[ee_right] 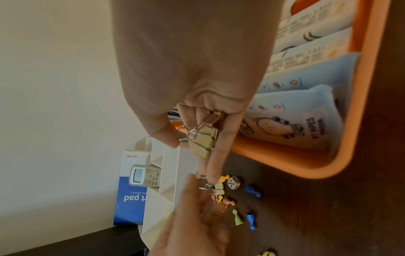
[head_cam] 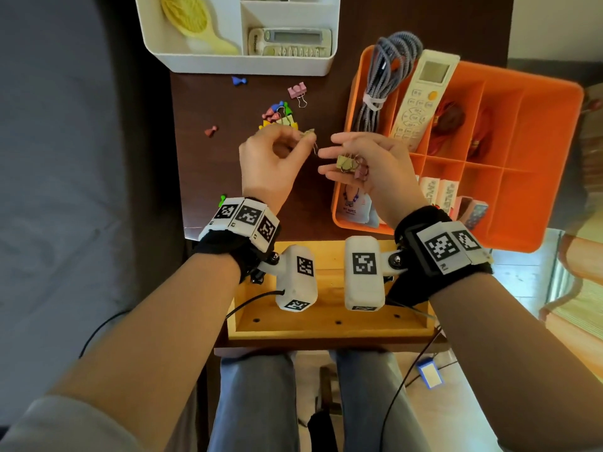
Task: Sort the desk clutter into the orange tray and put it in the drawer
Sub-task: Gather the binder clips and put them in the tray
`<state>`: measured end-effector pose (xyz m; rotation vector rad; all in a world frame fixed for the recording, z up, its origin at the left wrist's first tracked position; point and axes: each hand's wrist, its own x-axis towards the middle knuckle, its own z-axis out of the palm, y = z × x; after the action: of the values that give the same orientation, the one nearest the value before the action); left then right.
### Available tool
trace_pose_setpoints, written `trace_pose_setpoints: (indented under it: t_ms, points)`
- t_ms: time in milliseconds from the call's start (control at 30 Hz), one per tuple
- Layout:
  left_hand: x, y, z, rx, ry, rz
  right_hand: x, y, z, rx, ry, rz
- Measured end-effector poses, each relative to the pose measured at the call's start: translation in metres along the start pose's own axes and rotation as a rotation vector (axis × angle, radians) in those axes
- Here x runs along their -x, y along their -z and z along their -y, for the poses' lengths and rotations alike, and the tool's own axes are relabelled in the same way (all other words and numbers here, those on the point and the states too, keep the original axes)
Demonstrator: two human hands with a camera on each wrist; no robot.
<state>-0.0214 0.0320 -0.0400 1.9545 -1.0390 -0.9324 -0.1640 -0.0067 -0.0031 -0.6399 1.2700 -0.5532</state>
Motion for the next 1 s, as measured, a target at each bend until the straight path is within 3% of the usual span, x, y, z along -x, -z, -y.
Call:
trace_pose_setpoints:
  t_ms: [133,267,400,567,700,1000]
  points:
    - [-0.011,0.004,-0.014,0.177,-0.033,0.007,-0.008,-0.007,0.007,-0.043,-0.038,0.053]
    - [-0.019,0.004,-0.018,0.214,-0.08,0.089,-0.015,-0.015,0.016,-0.133,-0.087,0.12]
    - [-0.029,0.006,-0.011,0.179,-0.136,0.055,-0.019,-0.02,0.019,-0.013,-0.008,0.11]
    - [-0.043,0.005,0.014,-0.082,-0.004,-0.081,-0.028,-0.017,0.021,-0.001,-0.001,0.022]
    - [-0.052,0.005,0.025,-0.285,0.038,-0.022,-0.03,-0.015,0.021,-0.003,-0.005,0.026]
    - [-0.054,-0.002,0.025,-0.239,0.047,-0.008,-0.031,-0.013,0.021,0.03,0.007,0.061]
